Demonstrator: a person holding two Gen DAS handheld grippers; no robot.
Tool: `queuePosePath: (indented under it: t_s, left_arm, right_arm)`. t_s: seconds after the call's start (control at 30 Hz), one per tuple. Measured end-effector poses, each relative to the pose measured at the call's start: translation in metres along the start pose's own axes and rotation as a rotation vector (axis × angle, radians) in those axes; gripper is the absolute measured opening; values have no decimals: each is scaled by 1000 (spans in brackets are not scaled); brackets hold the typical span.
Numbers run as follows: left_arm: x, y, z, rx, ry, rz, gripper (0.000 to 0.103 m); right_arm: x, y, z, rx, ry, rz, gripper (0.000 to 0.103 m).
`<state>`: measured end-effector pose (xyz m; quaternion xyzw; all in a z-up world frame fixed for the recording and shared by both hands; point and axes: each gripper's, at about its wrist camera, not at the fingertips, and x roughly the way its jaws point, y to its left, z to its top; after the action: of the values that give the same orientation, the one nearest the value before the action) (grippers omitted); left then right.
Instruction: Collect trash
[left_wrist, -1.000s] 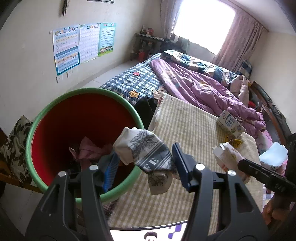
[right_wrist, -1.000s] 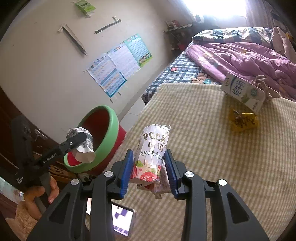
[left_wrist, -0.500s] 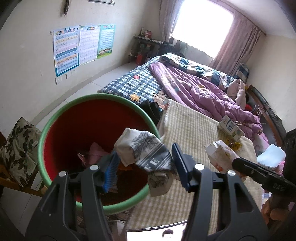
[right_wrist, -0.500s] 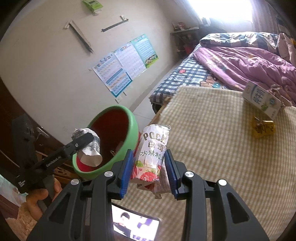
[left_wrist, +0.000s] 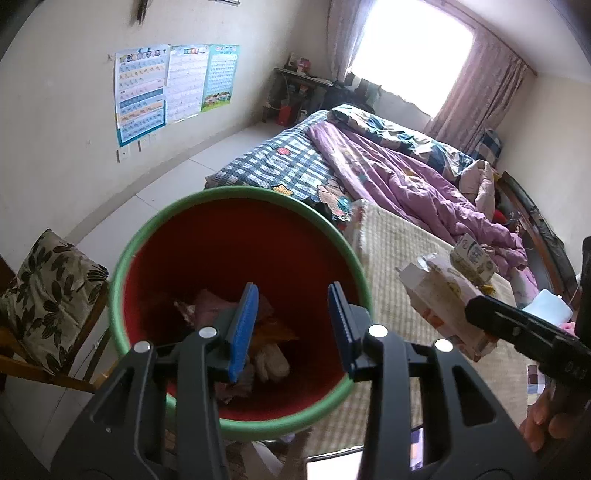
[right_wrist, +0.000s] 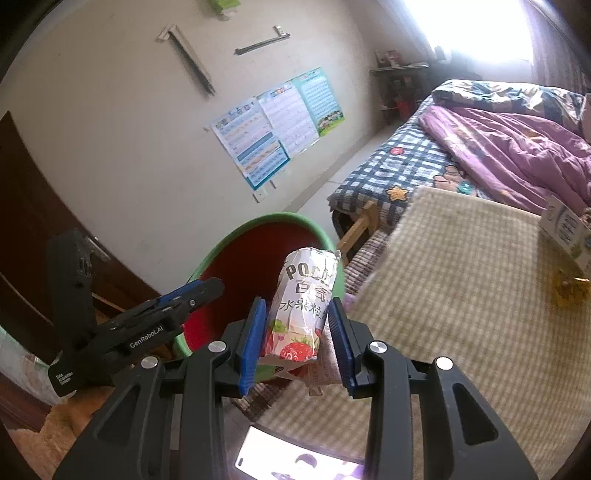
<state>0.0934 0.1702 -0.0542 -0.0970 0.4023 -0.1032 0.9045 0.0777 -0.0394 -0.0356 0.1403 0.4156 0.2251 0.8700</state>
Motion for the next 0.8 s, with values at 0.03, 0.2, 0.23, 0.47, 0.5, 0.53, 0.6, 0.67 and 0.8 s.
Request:
queuePosePath:
  t_s: [0.03,0.2,0.23,0.47,0.5,0.53,0.6,0.67,0.8]
  left_arm:
    - [-1,4,0,-4,-3,7,38]
    - [-4,24,0,-30,-9,43,38]
    - [-4,29,0,-37,-9,49,38]
    - [-8,54,-2,-57,-8,73,38]
    - [-8,56,-2,-58,-6,74,38]
    - [-8,58,-2,-58,-5,74,38]
    - [-8,59,-2,-55,-4,73,38]
    - [-7,59,-2,-44,-1,73,38]
    - [-6,56,-1,-20,-5,74,38]
  right_arm:
    - [5,4,2,-1,4,8,35]
    - [32,24,5,-24,33,36,35]
    - [37,26,6,-27,40,39,35]
    - [68,44,6,-50,82,52,36]
    - [71,45,6,-51,85,53,37]
    - [74,46,6,-49,90,54,37]
    - [78,46,6,-41,94,58,44]
    - [79,47,6,-32,89,56,52]
    - [75,46,6,-35,74,42,53]
